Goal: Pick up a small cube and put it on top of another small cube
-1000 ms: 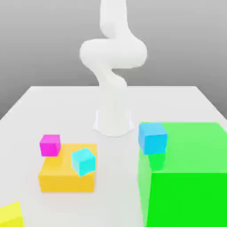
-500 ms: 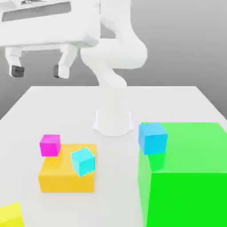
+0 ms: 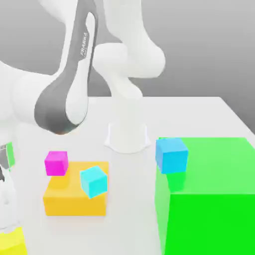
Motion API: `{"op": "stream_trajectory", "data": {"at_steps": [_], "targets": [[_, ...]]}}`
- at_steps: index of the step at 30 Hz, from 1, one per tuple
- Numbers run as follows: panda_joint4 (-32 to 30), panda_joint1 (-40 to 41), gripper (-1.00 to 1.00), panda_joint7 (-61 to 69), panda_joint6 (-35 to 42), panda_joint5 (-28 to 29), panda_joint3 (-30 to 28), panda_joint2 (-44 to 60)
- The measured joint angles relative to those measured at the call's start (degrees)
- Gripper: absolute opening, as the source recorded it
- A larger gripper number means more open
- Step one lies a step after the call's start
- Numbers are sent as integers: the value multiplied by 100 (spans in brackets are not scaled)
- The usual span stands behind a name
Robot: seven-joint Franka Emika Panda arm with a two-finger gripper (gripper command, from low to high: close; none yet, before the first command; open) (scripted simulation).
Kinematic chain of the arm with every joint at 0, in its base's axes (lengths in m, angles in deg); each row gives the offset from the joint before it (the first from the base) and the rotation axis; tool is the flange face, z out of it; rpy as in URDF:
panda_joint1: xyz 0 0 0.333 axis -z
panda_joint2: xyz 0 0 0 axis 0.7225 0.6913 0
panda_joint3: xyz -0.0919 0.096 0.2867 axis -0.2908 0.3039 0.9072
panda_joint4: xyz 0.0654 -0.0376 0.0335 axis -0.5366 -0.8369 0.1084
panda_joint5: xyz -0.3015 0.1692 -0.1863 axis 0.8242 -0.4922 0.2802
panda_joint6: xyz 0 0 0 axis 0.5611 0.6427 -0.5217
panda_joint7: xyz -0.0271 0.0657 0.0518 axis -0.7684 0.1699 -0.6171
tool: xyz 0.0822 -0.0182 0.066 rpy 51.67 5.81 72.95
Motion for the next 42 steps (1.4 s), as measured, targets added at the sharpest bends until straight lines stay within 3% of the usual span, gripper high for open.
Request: {"op": "stream_trajectory", "data": {"at_steps": [4,5,11,16,28,40,42], "targets": [[163,162,0,75,-573,-202,146,834],[187,183,-100,92,-658,-228,170,947],[200,196,-100,101,-708,-242,185,1003],[21,73,-100,-33,-107,-60,18,224],[-1777,202,-100,-967,565,615,-413,-2287],[-3643,912,-100,-1971,1203,1319,-270,-4813],[-3844,978,-100,-2029,1004,1354,-268,-4814]]}}
